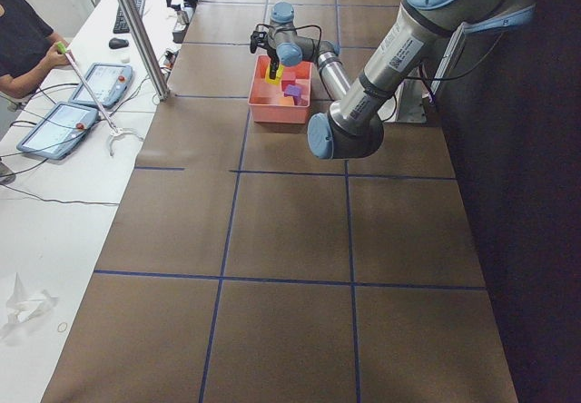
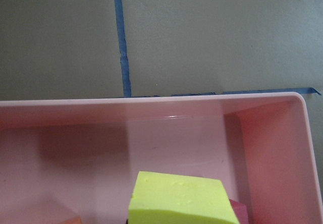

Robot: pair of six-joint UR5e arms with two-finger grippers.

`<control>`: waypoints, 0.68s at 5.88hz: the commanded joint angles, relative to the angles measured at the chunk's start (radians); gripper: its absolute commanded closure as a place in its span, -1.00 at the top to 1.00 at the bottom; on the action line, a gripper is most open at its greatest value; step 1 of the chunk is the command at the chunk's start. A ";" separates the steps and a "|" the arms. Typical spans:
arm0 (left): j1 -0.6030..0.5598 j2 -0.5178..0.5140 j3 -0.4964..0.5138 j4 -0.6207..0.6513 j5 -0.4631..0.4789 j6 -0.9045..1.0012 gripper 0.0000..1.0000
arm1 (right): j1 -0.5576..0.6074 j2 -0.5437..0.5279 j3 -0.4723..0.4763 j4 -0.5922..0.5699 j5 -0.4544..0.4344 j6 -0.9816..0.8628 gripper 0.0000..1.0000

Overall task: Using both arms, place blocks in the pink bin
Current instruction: 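Carry the yellow cube into the bin with the left gripper and release it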

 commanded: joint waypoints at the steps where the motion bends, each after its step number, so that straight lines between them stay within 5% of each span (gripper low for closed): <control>1: 0.026 -0.013 0.042 -0.002 0.043 0.001 -0.73 | -0.001 -0.002 -0.003 0.001 0.011 0.000 1.00; 2: 0.044 -0.007 0.042 -0.002 0.043 0.000 -0.64 | -0.004 0.002 -0.012 0.002 0.016 -0.002 1.00; 3: 0.049 0.001 0.037 -0.002 0.043 0.003 -0.21 | -0.004 0.005 -0.015 0.002 0.042 -0.028 1.00; 4: 0.049 0.021 0.031 -0.005 0.043 0.003 -0.03 | -0.001 -0.002 -0.018 0.002 0.044 -0.072 1.00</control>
